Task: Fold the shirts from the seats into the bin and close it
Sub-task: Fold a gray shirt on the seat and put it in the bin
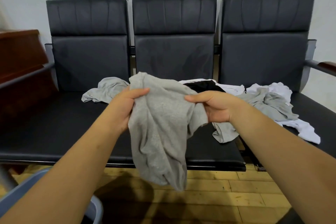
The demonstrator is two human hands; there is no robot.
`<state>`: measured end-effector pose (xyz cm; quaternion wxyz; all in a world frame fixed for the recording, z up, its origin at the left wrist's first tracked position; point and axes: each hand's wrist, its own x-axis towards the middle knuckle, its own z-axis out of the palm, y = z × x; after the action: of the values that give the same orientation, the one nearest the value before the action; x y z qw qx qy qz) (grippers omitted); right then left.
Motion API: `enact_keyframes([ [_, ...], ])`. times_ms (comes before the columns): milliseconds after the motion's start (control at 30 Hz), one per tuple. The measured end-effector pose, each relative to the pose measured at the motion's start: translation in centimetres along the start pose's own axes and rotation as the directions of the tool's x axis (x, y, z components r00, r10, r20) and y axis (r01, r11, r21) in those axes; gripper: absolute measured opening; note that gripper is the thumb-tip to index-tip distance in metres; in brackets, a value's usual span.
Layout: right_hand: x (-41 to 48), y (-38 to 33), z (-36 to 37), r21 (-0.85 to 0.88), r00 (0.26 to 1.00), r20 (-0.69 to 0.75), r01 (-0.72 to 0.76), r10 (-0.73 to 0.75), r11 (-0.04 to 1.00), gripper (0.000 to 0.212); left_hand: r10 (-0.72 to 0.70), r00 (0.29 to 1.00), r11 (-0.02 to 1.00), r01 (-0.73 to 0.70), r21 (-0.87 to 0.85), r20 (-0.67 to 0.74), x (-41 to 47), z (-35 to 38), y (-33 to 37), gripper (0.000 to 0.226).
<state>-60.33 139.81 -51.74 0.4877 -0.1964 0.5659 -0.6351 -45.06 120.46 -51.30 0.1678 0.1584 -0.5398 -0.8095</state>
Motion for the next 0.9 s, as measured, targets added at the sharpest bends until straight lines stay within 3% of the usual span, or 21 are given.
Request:
enact_keyframes([
  [133, -0.7, -0.6, -2.0, 0.053, 0.982, -0.124, 0.151, -0.144, 0.987, 0.038, 0.014, 0.99, 0.981, 0.014, 0.193, -0.143, 1.2, -2.6, -0.2, 0.025],
  [267, -1.0, -1.0, -2.4, 0.191, 0.965, -0.192, 0.214, -0.177, 0.958, 0.029, -0.041, 0.978, 0.997, 0.052, 0.048, -0.202, 1.5, -3.1, -0.3, 0.028],
  [367, -0.7, -0.9, -2.4, 0.532, 0.938, -0.184, 0.346, -0.294, 0.772, 0.05, -0.085, 0.987, 0.992, 0.071, -0.103, -0.136, 1.4, -2.6, -0.3, 0.027],
  [400, -0.6, -0.6, -2.3, 0.547, 0.937, -0.172, 0.347, -0.303, 0.762, 0.054, -0.086, 0.988, 0.986, 0.066, -0.151, -0.129, 1.5, -2.4, -0.3, 0.028],
  [500, 0.2, 0.6, -1.5, 0.337, 0.982, -0.099, 0.188, -0.164, 0.923, 0.044, -0.081, 0.987, 0.979, 0.053, -0.195, -0.142, 1.6, -2.3, -0.6, 0.032],
  [567, 0.4, 0.9, -1.5, 0.281, 0.988, -0.092, 0.144, -0.123, 0.949, 0.049, -0.062, 0.987, 0.986, 0.038, -0.163, -0.146, 1.6, -2.6, -0.7, 0.034],
  [700, -0.4, 0.3, -2.7, 0.394, 0.938, -0.088, 0.341, -0.334, 0.854, 0.047, -0.017, 0.987, 0.992, -0.003, -0.124, -0.162, 1.4, -3.5, 0.0, 0.038],
  [800, -0.8, 0.5, -3.7, 0.433, 0.913, -0.001, 0.368, -0.408, 0.823, 0.062, -0.037, 0.983, 0.992, 0.014, -0.127, -0.178, 1.2, -4.0, 0.3, 0.037],
  [900, -0.6, 0.4, -3.6, 0.503, 0.898, -0.037, 0.397, -0.439, 0.768, 0.072, -0.074, 0.977, 0.978, 0.032, -0.204, -0.201, 1.1, -4.3, 0.2, 0.03],
])
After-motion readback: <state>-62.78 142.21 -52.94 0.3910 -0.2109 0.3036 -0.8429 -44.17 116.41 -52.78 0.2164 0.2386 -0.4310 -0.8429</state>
